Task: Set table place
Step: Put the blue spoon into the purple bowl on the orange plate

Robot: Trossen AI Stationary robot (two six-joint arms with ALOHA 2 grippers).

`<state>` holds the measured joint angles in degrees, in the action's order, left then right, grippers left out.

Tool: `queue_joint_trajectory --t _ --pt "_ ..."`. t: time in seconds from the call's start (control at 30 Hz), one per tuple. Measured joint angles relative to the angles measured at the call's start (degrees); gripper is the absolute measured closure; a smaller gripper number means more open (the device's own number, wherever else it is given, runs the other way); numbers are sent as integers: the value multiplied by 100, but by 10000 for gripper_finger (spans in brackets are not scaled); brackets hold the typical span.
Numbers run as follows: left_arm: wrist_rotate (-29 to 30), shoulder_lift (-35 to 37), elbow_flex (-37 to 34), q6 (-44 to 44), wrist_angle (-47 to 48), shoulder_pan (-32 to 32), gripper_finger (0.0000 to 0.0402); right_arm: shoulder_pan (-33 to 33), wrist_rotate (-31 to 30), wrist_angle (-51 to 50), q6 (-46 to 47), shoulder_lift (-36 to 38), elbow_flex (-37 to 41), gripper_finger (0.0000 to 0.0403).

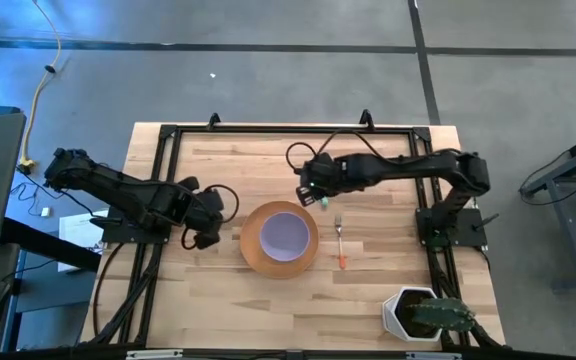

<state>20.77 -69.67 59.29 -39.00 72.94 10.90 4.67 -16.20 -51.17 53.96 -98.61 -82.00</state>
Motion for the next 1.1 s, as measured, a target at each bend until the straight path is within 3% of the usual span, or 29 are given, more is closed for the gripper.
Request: queue_joint_trajectory --t 0.37,1.1 --pt "226 21 -2 274 125 0 256 641 25 -44 255 -537 0 257" --pt "437 820 -7 575 44 0 256 1137 472 -41 366 -1607 0 256"
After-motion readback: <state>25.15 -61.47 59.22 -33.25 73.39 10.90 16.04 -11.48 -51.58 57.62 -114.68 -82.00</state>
